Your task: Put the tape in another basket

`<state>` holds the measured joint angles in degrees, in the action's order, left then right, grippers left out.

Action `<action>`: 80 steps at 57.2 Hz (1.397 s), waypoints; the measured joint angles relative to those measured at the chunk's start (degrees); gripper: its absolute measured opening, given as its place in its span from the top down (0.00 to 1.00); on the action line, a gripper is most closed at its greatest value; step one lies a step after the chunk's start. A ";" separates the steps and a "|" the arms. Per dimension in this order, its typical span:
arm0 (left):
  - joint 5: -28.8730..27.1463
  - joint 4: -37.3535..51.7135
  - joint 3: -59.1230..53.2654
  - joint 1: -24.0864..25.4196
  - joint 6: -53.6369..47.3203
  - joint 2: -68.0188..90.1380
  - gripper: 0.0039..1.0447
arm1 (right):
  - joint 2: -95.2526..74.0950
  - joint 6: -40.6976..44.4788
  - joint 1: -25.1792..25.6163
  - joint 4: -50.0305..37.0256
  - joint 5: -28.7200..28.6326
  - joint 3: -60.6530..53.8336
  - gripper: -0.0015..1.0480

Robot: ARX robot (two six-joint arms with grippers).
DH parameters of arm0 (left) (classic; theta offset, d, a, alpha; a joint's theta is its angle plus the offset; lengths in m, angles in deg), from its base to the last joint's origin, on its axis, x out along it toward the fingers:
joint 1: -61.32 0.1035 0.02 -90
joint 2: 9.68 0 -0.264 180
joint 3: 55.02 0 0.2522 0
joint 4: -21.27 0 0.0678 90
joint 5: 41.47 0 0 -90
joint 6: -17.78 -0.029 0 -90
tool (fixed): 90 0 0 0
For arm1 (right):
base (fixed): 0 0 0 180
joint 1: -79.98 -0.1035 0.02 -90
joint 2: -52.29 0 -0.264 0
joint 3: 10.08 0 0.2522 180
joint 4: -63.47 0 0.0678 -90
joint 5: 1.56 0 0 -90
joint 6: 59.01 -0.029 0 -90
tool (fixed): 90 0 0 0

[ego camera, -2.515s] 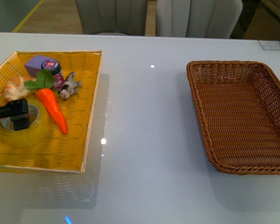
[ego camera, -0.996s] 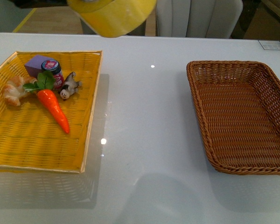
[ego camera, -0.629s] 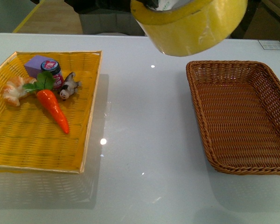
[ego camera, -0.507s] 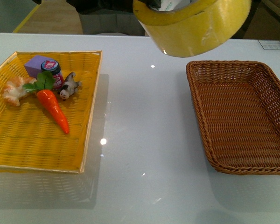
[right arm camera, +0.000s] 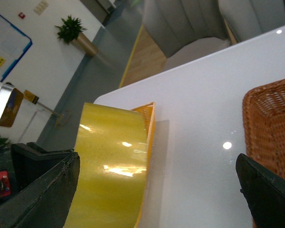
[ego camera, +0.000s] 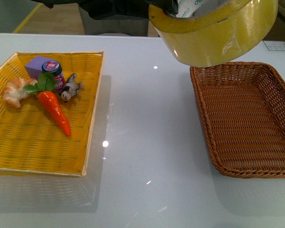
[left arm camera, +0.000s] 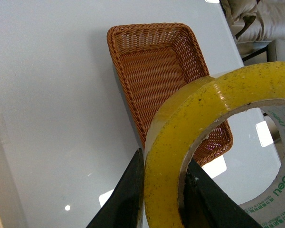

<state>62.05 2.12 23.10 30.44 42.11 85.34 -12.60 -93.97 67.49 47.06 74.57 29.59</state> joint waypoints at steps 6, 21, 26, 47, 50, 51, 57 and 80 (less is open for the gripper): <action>0.04 0.00 0.00 -0.09 0.00 0.00 0.86 | -2.25 -1.44 -2.14 -4.22 -1.25 -0.02 0.09; 0.11 0.00 -0.07 -0.20 0.00 0.00 0.86 | -7.58 -3.48 -5.18 -8.83 -2.25 0.17 0.09; 0.26 0.00 -0.22 -0.20 0.02 0.00 0.86 | -8.76 -3.78 -5.46 -8.85 -1.92 0.28 0.09; 0.50 0.02 -0.70 -0.22 0.24 -0.11 0.86 | -10.19 -6.27 -5.92 -9.18 -1.51 1.03 0.49; 0.50 0.04 -0.72 -0.20 0.22 -0.11 0.86 | -10.19 -7.06 -5.99 -9.18 -1.73 1.09 0.53; 0.50 0.07 -0.74 -0.22 0.22 -0.11 0.86 | -10.19 -7.23 -5.99 -9.18 -1.75 1.11 0.53; 0.70 0.11 -0.74 -0.22 0.22 -0.13 0.86 | -10.19 -7.82 -6.10 -9.18 -1.68 1.14 0.54; 2.21 0.98 -0.76 -0.20 0.81 -1.40 0.32 | -9.92 -7.48 -4.13 -8.61 -0.87 1.07 0.55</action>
<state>64.26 3.11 22.34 30.25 42.92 83.94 -22.52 -101.44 63.35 38.45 73.69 30.66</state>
